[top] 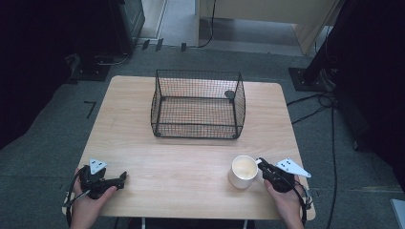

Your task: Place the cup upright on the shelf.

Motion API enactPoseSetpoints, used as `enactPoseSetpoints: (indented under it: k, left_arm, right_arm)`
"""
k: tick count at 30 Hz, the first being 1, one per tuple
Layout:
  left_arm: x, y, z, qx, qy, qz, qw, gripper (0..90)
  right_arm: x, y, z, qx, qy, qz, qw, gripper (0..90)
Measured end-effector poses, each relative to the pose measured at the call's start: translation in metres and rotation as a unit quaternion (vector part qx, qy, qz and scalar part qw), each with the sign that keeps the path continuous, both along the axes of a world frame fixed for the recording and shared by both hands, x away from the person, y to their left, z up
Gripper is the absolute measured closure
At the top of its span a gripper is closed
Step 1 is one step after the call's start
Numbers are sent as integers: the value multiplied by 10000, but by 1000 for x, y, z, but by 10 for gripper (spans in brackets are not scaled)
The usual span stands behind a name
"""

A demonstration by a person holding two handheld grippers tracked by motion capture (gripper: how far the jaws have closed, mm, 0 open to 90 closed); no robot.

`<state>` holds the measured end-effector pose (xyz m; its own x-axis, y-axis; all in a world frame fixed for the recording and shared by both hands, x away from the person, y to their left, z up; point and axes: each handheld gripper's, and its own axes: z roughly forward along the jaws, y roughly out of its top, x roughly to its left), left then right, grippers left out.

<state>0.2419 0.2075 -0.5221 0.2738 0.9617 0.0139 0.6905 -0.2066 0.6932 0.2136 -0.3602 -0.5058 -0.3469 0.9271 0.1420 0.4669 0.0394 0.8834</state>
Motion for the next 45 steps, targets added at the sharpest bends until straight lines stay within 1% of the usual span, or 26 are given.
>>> enactPoseSetpoints:
  k: [3,6,10,12,14,17,20,28,33,45]
  left_arm:
    - [0,0,0,-2,-2,0,10000,0]
    - [0,0,0,1,0,0,10000,0]
    - [0,0,0,0,0,0,10000,0]
    - [0,0,0,0,0,0,10000,0]
    - [0,0,0,0,1,0,10000,0]
    - [0,0,0,0,0,0,10000,0]
    - [0,0,0,0,0,0,10000,0]
    - [0,0,0,0,-1,-1,10000,0]
    - [0,0,0,0,0,-1,10000,0]
    - [0,0,0,-1,-1,1,10000,0]
  right_arm:
    - [-4,3,4,-62,-123,-38,9999,844]
    - [-7,7,10,10,-290,-35,9996,854]
    - [-9,14,19,-31,-506,-41,9987,854]
    - [-10,19,24,-56,-519,-25,9986,854]
    - [-9,23,28,-104,-583,-9,9982,854]
    - [-8,29,35,-49,-605,-30,9982,854]
    - [-5,36,43,-40,-692,-34,9976,854]
    - [11,54,63,26,-876,7,9962,854]
    - [22,67,78,-17,-996,112,9950,855]
    - [51,99,112,-71,-1130,269,9932,855]
